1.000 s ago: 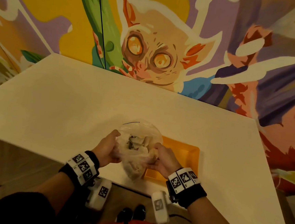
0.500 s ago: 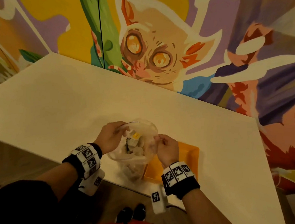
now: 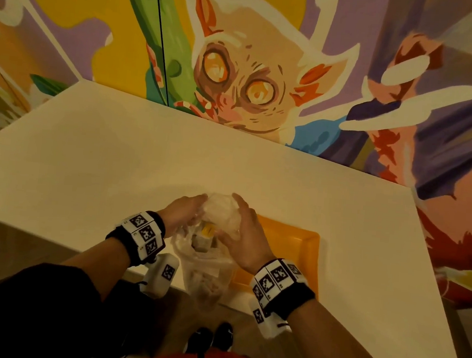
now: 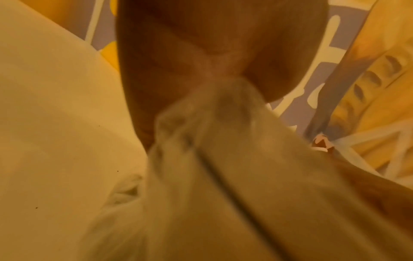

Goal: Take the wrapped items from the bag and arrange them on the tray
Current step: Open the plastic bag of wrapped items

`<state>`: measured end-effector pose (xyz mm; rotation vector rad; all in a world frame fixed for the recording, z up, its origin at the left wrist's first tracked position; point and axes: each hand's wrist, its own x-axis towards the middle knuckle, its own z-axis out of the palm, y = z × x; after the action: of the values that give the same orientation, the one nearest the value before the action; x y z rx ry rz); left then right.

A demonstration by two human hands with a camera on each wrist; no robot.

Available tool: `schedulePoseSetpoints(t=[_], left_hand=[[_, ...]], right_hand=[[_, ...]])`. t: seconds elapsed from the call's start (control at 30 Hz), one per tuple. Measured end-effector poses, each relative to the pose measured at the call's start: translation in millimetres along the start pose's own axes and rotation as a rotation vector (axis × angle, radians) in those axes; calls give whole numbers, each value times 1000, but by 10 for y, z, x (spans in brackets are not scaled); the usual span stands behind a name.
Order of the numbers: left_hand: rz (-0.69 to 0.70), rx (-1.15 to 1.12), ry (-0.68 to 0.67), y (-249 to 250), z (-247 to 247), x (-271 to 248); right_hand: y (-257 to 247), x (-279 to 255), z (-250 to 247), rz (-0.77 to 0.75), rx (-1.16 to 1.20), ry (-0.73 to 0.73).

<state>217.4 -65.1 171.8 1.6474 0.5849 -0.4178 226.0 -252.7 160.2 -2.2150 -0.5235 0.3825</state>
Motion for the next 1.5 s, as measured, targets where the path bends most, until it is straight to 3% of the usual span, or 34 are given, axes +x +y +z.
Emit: schedulePoseSetpoints(t=[0.13, 0.27, 0.37, 0.47, 0.53, 0.63, 0.7, 0.8, 0.87, 0.97, 1.1, 1.17, 1.23, 1.33, 1.43, 1.5], left_hand=[[92, 66, -36, 30, -17, -28], [380, 261, 20, 3, -64, -130], [589, 571, 36, -82, -98, -111], [540, 560, 55, -110, -112, -59], [478, 562, 58, -85, -97, -40], [282, 398, 44, -27, -67, -13], [177, 212, 83, 12, -45, -16], [100, 21, 112, 20, -31, -29], [117, 1, 70, 20, -32, -59], [284, 99, 12, -28, -68, -75], [606, 468, 42, -132, -142, -94], [650, 564, 31, -139, -147, -76], [601, 559, -4, -105, -101, -64], [431, 384, -35, -58, -41, -41], [282, 160, -7, -63, -58, -5], [251, 45, -7, -41, -62, -13]], right_hand=[[-6, 131, 55, 16, -94, 124], [-96, 165, -37, 149, -47, 107], [-76, 275, -48, 292, 96, 64], [-76, 371, -37, 444, 289, 58], [-122, 369, -60, 456, 276, -2], [-225, 287, -83, 312, 129, -35], [-277, 181, -66, 154, 173, -24], [-226, 93, -20, -22, 129, -53], [-178, 121, 10, -87, 43, 21], [-128, 206, 11, -29, 14, 122], [-16, 388, 2, 186, 145, 22], [-6, 475, 19, 289, 237, -33], [-62, 500, 16, 364, 330, -64], [-170, 429, -36, 342, 399, -51], [-254, 225, -18, 155, 379, -74], [-207, 154, 29, 4, 231, -16]])
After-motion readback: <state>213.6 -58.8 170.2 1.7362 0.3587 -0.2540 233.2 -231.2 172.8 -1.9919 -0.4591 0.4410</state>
